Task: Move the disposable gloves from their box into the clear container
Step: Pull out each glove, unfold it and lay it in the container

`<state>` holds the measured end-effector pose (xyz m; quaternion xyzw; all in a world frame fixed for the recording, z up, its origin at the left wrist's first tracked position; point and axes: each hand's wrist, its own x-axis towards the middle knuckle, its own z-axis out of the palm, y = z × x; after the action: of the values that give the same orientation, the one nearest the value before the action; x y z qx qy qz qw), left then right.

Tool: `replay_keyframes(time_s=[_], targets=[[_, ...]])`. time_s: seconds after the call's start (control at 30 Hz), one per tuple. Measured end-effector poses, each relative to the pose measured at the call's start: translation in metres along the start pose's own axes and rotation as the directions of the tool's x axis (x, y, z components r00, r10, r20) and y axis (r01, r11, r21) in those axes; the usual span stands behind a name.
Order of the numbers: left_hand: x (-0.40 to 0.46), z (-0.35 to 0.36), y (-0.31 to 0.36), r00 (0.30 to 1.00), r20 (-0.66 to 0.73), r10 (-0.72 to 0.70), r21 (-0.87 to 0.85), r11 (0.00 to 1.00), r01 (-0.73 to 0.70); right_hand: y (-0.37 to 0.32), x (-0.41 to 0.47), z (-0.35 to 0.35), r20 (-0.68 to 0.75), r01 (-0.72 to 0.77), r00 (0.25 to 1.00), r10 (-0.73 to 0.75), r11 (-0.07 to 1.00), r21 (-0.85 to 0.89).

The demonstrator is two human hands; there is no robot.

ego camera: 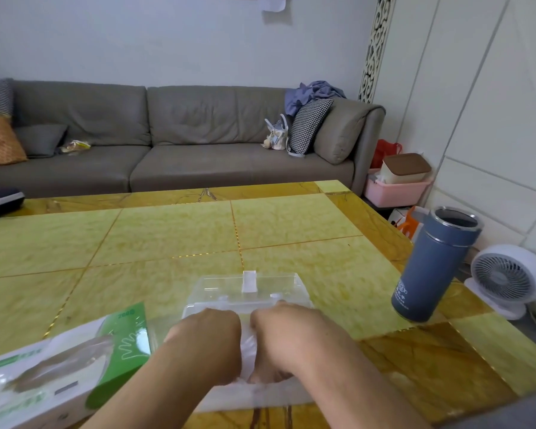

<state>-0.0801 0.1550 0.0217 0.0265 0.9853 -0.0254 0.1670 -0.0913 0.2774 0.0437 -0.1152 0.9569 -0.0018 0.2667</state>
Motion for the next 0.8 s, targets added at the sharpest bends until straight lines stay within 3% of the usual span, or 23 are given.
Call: replay_keyframes(time_s=[0.33,0.47,0.6,0.7,0.8], targets=[[-0.005,-0.003,-0.006,0.99,0.121,0.074,-0.102,0.993,-0.061,0.011,0.004,0.012,-0.011,-0.03,0.999,0.032,0.988,0.15],[-0.028,-0.005,-0.014,0.992,-0.05,0.113,-0.155,0.981,-0.12,0.007,-0.008,0.015,-0.17,-0.015,0.985,0.024,0.999,0.051],[-0.056,-0.014,-0.037,0.935,-0.32,0.154,-0.295,0.921,-0.253,-0.003,-0.032,0.005,-0.393,0.044,0.918,-0.059,0.998,-0.046],[-0.063,-0.015,-0.071,0.898,-0.44,0.018,-0.406,0.888,-0.216,-0.017,-0.035,0.003,-0.544,0.086,0.835,-0.082,0.996,-0.018],[-0.063,-0.002,-0.119,0.883,-0.394,-0.254,-0.418,0.906,0.074,-0.034,-0.028,0.011,-0.642,0.281,0.745,-0.181,0.958,0.056]])
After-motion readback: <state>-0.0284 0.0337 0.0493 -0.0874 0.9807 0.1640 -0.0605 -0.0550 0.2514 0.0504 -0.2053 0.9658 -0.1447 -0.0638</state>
